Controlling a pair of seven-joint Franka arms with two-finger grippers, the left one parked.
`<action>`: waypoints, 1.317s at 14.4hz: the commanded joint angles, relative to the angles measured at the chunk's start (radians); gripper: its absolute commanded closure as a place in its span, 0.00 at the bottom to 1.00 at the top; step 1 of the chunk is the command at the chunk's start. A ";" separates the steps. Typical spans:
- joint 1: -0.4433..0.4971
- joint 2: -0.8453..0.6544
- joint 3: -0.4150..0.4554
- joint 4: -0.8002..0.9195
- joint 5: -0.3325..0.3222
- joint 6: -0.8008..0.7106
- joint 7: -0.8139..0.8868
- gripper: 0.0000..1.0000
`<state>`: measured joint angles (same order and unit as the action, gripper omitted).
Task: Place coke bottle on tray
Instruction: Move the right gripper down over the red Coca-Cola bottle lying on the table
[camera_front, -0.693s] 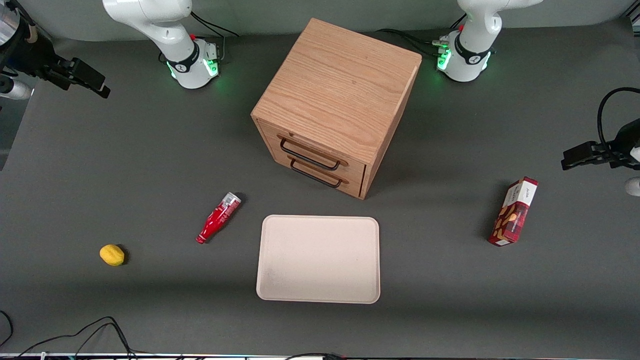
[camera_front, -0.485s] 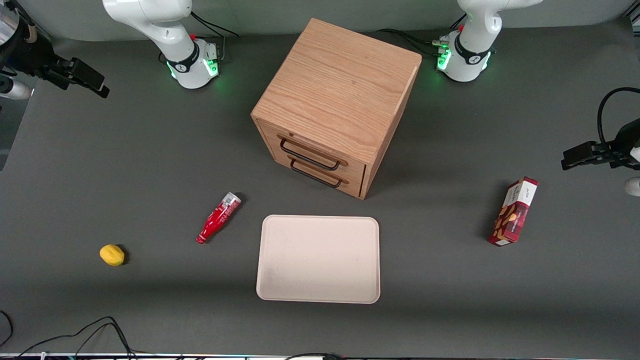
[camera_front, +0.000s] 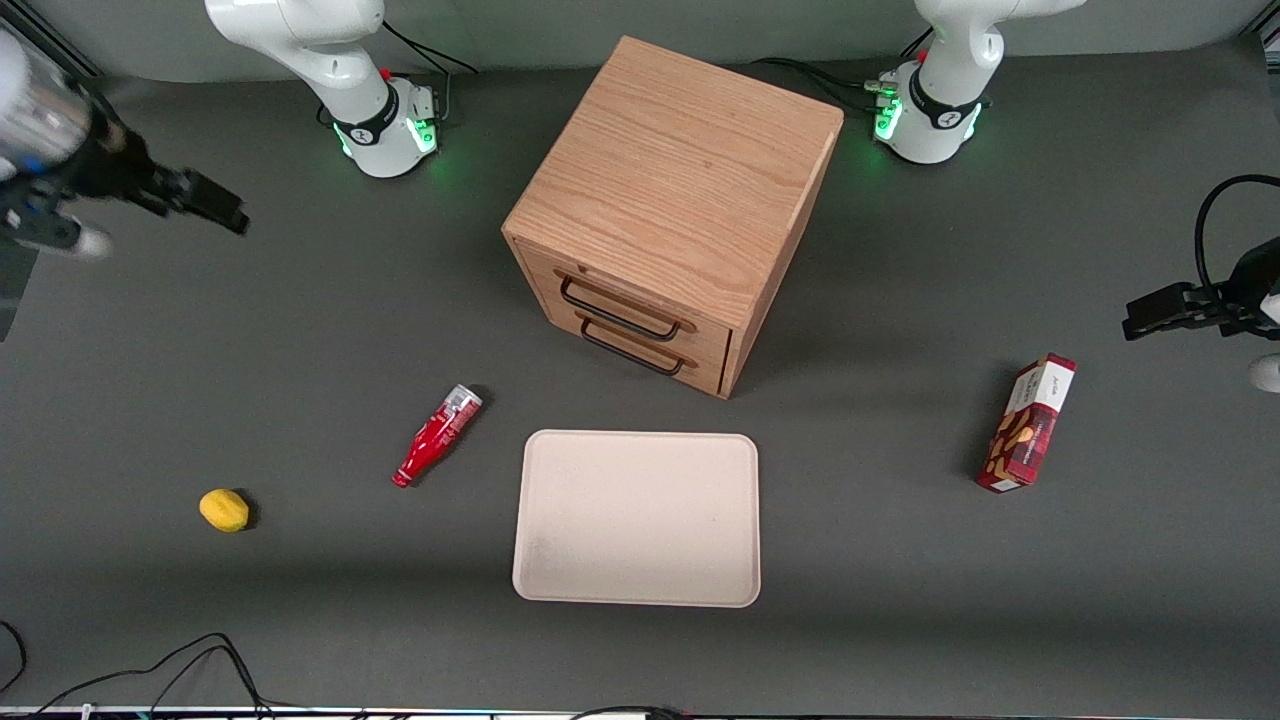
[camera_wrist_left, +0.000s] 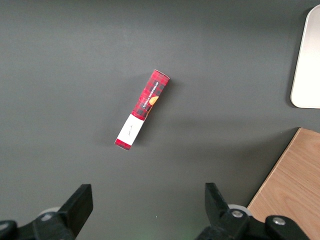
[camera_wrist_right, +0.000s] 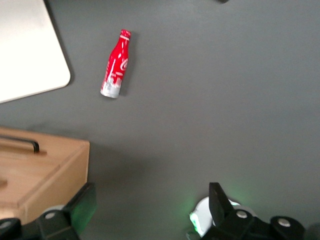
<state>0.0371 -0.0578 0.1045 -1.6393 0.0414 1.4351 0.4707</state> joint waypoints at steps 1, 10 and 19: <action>0.009 0.172 0.032 0.022 0.026 0.095 0.181 0.00; 0.024 0.521 0.078 -0.131 0.020 0.605 0.508 0.00; 0.033 0.648 0.078 -0.249 -0.064 0.948 0.589 0.23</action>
<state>0.0655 0.5916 0.1820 -1.8771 0.0006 2.3461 1.0239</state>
